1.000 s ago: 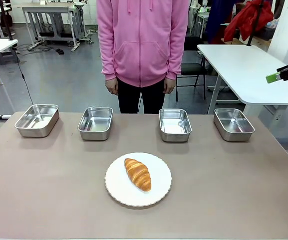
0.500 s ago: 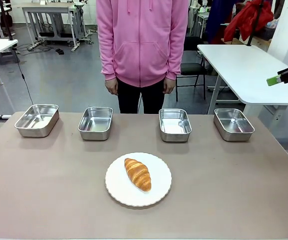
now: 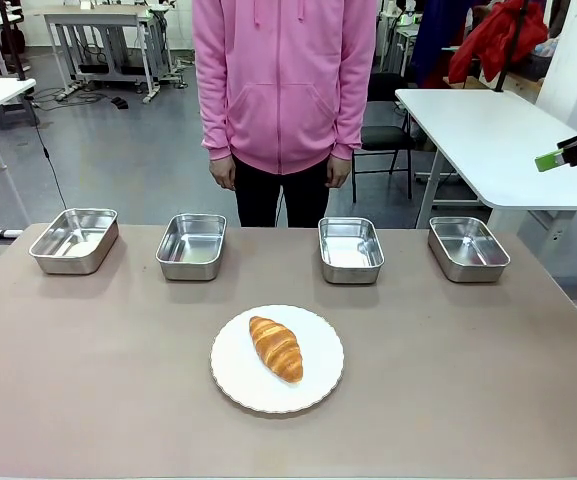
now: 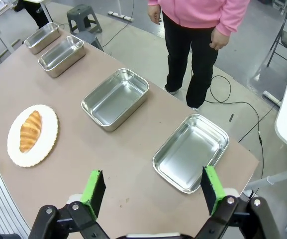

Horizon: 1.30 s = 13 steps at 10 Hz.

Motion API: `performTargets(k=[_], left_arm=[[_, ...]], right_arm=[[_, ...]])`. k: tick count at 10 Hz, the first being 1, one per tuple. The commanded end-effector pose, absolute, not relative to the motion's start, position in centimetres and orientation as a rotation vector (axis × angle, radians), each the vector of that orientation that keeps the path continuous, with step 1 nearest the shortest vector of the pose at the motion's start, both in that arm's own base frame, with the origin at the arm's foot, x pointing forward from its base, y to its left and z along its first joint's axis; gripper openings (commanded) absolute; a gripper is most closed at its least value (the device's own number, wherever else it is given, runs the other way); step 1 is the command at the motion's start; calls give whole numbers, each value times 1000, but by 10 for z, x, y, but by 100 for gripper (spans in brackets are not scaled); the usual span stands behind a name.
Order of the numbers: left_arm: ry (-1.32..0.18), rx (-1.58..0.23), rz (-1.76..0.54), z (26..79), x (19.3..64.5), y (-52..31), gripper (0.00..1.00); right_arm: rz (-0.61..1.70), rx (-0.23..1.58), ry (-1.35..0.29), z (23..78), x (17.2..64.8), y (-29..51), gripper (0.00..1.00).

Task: Place the bread in the container.
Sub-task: Place the Butter Roll into the Airtight Container indicated by the human.

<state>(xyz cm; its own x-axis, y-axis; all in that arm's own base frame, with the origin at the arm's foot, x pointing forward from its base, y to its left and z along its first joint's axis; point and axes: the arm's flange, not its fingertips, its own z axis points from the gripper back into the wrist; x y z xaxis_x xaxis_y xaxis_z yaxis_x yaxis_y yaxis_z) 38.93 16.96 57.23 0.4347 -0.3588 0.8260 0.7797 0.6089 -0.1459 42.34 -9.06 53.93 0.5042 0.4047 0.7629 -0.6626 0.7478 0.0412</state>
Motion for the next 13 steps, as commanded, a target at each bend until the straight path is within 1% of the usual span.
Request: performTargets(k=[1,13], left_arm=[[-855,-564,-764,574,390,172,100],[-855,-564,-764,574,390,172,100]], right_arm=[[659,370,-830,539,425,-90,100],[659,370,-830,539,425,-90,100]])
